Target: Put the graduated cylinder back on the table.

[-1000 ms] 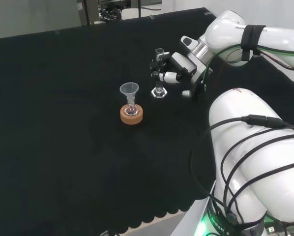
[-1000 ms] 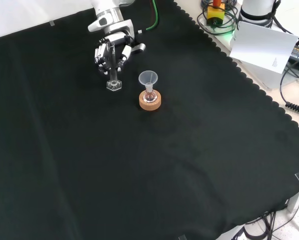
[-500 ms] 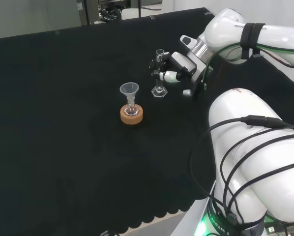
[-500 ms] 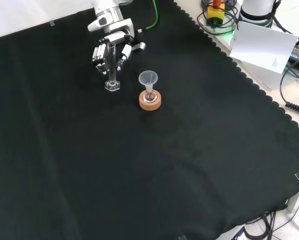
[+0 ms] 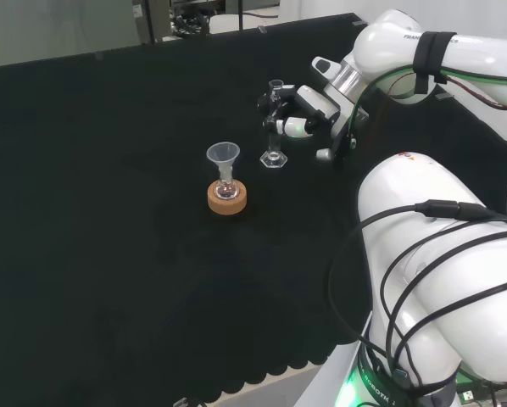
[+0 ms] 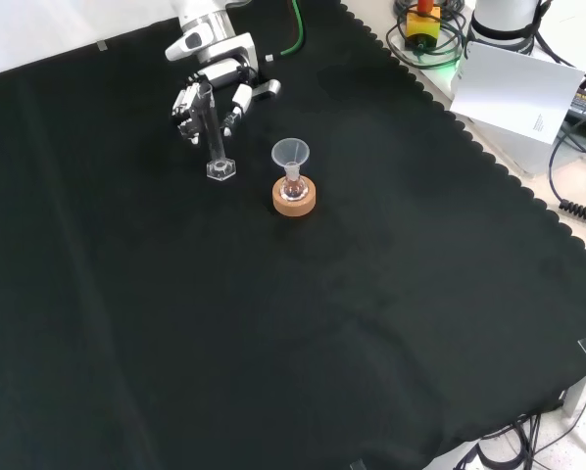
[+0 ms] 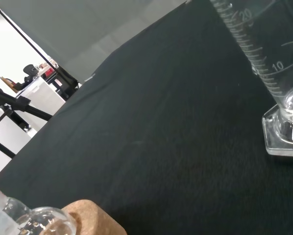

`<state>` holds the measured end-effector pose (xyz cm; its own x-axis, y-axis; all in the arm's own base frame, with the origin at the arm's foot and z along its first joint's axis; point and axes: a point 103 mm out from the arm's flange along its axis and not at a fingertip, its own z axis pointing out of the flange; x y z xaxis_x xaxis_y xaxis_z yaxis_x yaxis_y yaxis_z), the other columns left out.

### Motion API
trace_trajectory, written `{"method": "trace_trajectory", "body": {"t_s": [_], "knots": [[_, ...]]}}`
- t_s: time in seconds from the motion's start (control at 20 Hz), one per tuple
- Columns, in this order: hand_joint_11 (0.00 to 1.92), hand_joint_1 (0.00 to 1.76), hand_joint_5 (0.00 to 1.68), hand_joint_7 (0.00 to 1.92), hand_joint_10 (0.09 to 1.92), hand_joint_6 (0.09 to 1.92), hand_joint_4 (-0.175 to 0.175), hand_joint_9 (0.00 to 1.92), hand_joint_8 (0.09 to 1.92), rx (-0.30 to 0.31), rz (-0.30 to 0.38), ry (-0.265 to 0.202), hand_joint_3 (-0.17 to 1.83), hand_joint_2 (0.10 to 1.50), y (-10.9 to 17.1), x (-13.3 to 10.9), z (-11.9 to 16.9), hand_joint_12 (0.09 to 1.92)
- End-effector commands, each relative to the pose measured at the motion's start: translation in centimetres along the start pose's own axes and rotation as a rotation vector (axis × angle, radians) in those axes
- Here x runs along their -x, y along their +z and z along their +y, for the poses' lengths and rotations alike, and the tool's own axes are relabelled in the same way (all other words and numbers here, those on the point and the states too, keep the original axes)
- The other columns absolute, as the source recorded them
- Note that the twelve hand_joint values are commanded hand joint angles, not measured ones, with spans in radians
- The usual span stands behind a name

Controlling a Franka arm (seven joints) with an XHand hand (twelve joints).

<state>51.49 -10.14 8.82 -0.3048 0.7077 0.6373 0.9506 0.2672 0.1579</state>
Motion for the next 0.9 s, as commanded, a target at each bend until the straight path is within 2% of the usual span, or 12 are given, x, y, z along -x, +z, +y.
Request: {"method": "trace_trajectory", "body": {"t_s": [0.05,0.45,0.7,0.9], "knots": [[0.51,0.89,0.46,0.55,0.09,0.62,-0.072,0.99,0.64,-0.021,0.01,0.011,-0.17,1.02,-0.4,0.0,0.2,1.26],[0.25,0.8,0.33,0.24,0.09,0.32,-0.083,0.74,0.69,-0.02,0.007,0.021,-0.17,0.94,-2.7,-0.6,-0.2,1.37],[0.21,0.77,0.33,0.2,0.09,0.23,-0.083,0.7,0.69,-0.005,-0.024,0.027,-0.17,0.92,-5.0,-1.6,-1.0,1.4],[0.2,0.76,0.33,0.18,0.09,0.2,-0.082,0.68,0.69,-0.004,-0.063,0.02,-0.17,0.92,-7.0,-3.4,-2.0,1.43]]}}
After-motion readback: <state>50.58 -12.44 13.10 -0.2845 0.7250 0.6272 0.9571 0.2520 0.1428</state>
